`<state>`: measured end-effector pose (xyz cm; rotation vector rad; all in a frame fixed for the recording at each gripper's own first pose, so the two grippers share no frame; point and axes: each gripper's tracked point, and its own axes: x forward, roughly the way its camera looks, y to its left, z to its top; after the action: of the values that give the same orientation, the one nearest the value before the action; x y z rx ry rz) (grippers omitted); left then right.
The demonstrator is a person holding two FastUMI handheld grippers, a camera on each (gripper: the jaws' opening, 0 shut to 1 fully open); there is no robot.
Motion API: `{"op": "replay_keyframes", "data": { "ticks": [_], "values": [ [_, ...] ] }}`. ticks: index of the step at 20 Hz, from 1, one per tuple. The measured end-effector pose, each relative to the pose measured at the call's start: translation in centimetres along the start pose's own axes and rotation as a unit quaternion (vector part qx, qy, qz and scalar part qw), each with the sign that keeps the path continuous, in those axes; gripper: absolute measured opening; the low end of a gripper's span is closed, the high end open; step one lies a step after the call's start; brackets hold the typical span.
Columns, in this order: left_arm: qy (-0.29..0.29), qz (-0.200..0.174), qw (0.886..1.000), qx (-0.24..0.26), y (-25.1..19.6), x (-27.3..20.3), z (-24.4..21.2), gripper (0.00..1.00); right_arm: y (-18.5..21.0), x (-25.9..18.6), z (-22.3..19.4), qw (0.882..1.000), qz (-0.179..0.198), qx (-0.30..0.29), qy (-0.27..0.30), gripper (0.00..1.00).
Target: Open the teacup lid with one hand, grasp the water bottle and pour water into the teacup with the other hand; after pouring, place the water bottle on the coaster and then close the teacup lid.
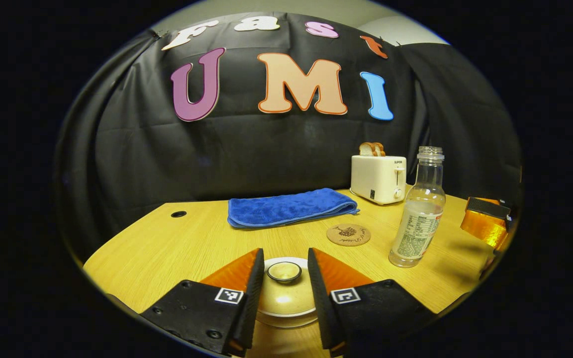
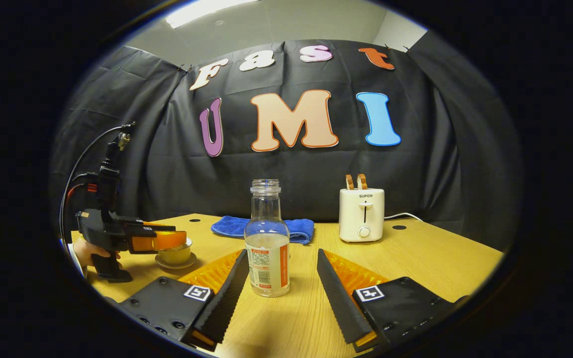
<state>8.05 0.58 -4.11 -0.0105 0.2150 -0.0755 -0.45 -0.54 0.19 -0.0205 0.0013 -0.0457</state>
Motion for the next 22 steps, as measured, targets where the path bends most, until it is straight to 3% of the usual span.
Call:
{"op": "replay_keyframes", "data": {
  "ticks": [4,7,10,14,16,18,20,22],
  "values": [
    [-0.004,0.001,1.0,-0.002,0.0,0.1,0.1,0.3,0.0,0.0,0.0,1.0,0.0,0.0,0.0,0.89],
    [-0.007,0.001,1.0,-0.004,0.1,0.0,0.2,0.28,0.0,0.0,0.0,1.0,0.0,0.0,0.0,0.93],
    [-0.019,0.009,1.0,-0.012,0.6,-0.3,0.6,0.27,0.0,0.0,0.0,1.0,0.0,0.0,0.0,0.86],
    [-0.045,0.027,0.998,-0.016,1.3,-1.2,1.1,0.27,0.1,0.0,0.0,1.0,0.002,0.001,0.0,0.89],
    [-0.044,0.036,0.998,-0.015,1.9,-1.6,1.0,0.27,1.0,0.0,-0.1,1.0,0.025,0.001,0.001,0.93],
    [-0.046,0.045,0.998,-0.013,2.5,-2.3,1.0,0.27,1.6,0.1,-0.1,0.999,0.045,0.003,0.003,0.85],
    [-0.047,0.053,0.997,-0.01,3.3,-3.2,0.8,0.27,1.8,0.4,-0.1,0.999,0.053,0.003,0.004,0.93],
    [-0.053,0.063,0.997,-0.01,4.2,-4.2,0.9,0.27,2.2,0.8,-0.2,0.998,0.062,0.004,0.004,0.89]
  ]
}}
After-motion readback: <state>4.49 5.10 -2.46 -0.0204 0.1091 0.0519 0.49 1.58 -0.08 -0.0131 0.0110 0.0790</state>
